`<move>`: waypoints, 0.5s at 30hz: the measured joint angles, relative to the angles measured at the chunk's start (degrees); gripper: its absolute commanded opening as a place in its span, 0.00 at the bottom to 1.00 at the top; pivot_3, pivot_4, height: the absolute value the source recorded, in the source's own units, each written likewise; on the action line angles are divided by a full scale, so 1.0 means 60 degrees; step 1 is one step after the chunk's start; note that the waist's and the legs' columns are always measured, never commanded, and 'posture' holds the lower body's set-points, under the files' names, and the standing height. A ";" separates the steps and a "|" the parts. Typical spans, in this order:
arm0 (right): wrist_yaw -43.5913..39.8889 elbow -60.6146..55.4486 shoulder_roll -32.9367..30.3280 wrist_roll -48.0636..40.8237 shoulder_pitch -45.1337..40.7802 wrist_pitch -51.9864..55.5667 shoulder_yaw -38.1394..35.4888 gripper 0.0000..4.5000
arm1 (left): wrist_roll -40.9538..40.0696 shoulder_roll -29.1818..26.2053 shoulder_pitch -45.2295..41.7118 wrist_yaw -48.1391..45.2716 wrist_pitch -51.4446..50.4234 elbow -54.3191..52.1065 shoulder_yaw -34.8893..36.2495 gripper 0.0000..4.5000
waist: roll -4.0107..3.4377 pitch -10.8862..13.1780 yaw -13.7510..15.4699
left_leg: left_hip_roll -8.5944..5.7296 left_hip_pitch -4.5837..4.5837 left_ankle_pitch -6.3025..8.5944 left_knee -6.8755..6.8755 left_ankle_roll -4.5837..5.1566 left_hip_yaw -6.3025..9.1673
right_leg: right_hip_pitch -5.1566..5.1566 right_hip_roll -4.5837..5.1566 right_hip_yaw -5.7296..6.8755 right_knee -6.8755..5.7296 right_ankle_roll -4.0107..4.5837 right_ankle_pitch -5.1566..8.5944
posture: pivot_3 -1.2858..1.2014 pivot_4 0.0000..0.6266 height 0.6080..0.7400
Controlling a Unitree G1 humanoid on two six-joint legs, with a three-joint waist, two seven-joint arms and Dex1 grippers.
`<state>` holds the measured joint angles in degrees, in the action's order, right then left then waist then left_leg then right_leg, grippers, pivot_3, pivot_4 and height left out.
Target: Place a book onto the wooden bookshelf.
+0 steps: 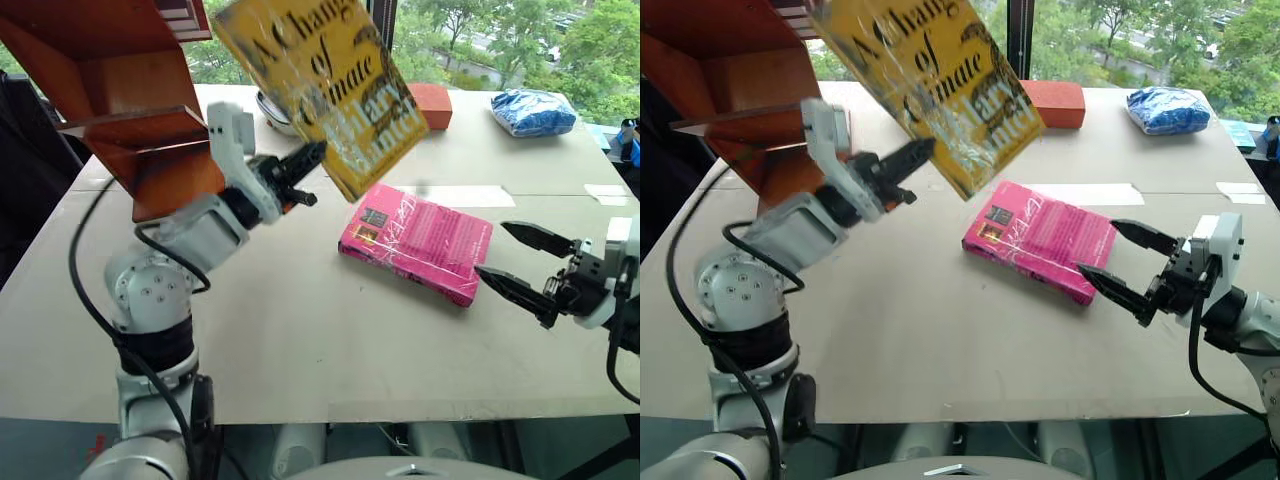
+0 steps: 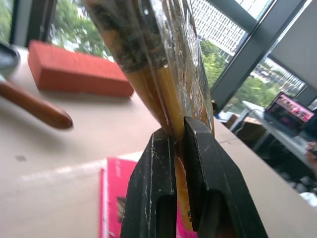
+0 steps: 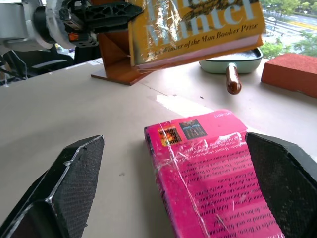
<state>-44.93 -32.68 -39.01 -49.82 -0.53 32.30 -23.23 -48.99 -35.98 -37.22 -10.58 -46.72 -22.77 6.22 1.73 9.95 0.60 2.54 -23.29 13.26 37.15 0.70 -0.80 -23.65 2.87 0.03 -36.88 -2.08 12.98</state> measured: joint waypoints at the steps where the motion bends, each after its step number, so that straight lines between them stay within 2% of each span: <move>1: 0.0061 0.0091 0.0009 -0.0023 -0.0194 0.0004 0.0043 1.00 | 0.0588 -0.0439 -0.0127 -0.0283 0.0365 -0.0028 -0.0333 0.01 | -0.0001 0.0002 -0.0010 | -0.0003 -0.0005 0.0000 -0.0002 -0.0001 -0.0002 | -0.0006 -0.0004 -0.0010 0.0000 0.0000 0.0000 | 0.52 0.24 1.00; 3: 0.0169 0.0458 0.0084 -0.0139 -0.0932 0.0010 0.0247 1.00 | 0.3432 -0.2450 -0.0589 -0.1330 0.2018 0.0057 -0.1830 0.01 | -0.0008 0.0008 -0.0005 | -0.0002 -0.0032 0.0000 -0.0009 -0.0001 -0.0004 | -0.0031 -0.0011 -0.0017 0.0015 -0.0001 0.0001 | 0.52 0.24 1.00; 8: 0.0153 0.1122 0.0296 -0.0218 -0.2146 0.0002 0.0834 1.00 | 0.7368 -0.4314 -0.1460 -0.2003 0.4460 0.1661 -0.2626 0.01 | -0.0019 0.0034 0.0027 | 0.0000 -0.0096 0.0000 -0.0004 -0.0001 -0.0002 | -0.0083 -0.0008 -0.0008 0.0023 -0.0060 -0.0015 | 0.52 0.24 1.00; 11: 0.0134 0.1322 0.0444 -0.0289 -0.2782 0.0007 0.1156 1.00 | 0.9080 -0.5293 -0.1662 -0.2261 0.5336 0.2393 -0.2656 0.01 | -0.0023 0.0042 0.0011 | 0.0000 -0.0098 0.0001 -0.0010 -0.0001 -0.0010 | -0.0085 -0.0005 -0.0010 0.0027 -0.0070 -0.0010 | 0.52 0.24 1.00; 15: 0.0227 0.1684 0.0756 -0.0140 -0.3704 0.0008 0.1712 1.00 | 1.0778 -0.6003 -0.1622 -0.2416 0.6317 0.3112 -0.2665 0.01 | -0.0025 0.0048 0.0013 | 0.0008 -0.0097 0.0001 -0.0003 -0.0001 -0.0015 | -0.0090 -0.0006 -0.0008 0.0010 -0.0075 -0.0007 | 0.52 0.24 1.00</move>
<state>-43.56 -22.58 -34.47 -50.66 -22.75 32.35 -12.96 15.67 -72.00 -46.95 -25.08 -8.82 -4.10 -9.77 1.58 10.23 0.67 2.58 -23.87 13.26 37.14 0.69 -0.89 -24.20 2.84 -0.02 -36.81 -2.53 12.94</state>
